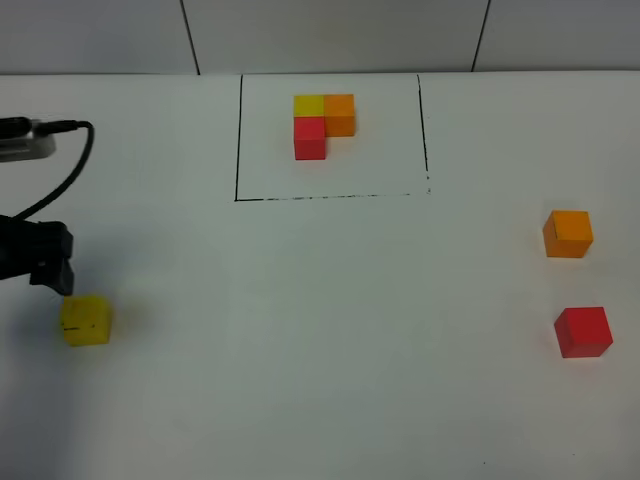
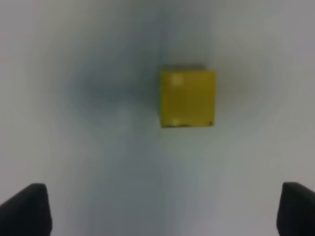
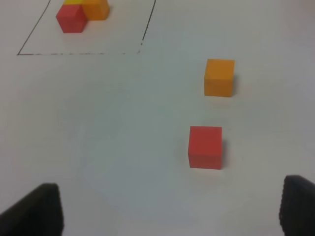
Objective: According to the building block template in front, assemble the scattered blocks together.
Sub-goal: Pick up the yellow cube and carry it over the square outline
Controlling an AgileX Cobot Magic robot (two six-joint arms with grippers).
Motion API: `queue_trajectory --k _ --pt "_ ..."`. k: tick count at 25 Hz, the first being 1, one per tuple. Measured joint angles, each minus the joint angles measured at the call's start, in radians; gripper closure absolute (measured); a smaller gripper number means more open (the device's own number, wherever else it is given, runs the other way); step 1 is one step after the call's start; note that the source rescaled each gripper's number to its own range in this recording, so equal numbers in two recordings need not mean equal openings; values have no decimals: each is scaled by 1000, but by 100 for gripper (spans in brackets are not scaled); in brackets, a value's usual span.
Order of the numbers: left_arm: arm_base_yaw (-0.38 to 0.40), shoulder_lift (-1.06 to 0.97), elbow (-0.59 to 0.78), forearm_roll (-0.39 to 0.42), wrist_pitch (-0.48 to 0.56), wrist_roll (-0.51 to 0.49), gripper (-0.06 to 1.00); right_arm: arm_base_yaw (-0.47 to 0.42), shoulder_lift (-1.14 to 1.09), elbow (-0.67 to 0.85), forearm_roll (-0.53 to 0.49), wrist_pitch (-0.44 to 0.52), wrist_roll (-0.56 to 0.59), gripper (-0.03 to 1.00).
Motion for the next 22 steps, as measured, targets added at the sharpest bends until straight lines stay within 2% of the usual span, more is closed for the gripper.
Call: queue_trajectory --k 6,15,22 --pt "-19 114 0 -3 -67 -1 -6 0 0 0 0 0 1 17" --pt "-19 159 1 -3 -149 -7 -6 0 0 0 0 0 1 17" --pt "-19 207 64 -9 -217 -7 -6 0 0 0 0 0 1 17"
